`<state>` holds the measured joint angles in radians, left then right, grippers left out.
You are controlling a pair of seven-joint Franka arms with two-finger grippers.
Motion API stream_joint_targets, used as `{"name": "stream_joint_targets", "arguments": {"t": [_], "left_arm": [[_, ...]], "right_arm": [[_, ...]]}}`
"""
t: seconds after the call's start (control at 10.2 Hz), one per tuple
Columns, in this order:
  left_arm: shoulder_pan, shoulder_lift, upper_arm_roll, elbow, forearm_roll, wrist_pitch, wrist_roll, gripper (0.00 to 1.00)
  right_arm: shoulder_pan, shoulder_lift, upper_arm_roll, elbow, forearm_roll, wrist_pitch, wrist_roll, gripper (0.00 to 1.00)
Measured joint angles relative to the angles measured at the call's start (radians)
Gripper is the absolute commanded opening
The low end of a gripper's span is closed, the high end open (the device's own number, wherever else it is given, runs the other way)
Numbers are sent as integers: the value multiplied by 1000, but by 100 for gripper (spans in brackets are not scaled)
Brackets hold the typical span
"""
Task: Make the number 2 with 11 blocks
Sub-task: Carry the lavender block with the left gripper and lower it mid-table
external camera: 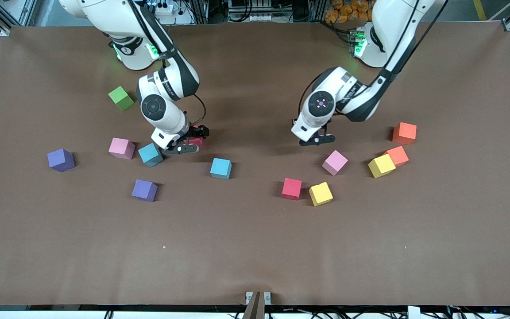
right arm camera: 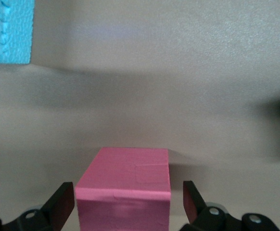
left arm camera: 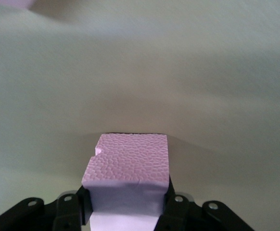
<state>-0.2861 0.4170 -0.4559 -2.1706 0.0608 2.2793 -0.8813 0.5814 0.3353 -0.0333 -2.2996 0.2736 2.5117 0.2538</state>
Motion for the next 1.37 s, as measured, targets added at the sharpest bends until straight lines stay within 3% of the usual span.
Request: {"name": "stream_joint_targets", "arguments": {"t": [0.1, 0.2, 0.59, 0.88, 1.37], "left_arm": [[-49, 0, -2, 5, -14, 0, -37, 0], [-99, -1, -4, 16, -39, 1, -67, 0], [-271, 15, -5, 101, -122, 2, -81, 0], [-404, 88, 15, 190, -163, 4, -92, 0], [-453, 154, 32, 237, -163, 7, -106, 0]], "right_arm": [[6, 0, 0, 0, 0, 0, 7, 33], [16, 0, 0, 1, 0, 0, 12, 23], [17, -32, -9, 7, 0, -54, 14, 23], [-63, -115, -19, 13, 0, -171, -82, 24], [-167, -135, -23, 11, 0, -219, -271, 26]]}}
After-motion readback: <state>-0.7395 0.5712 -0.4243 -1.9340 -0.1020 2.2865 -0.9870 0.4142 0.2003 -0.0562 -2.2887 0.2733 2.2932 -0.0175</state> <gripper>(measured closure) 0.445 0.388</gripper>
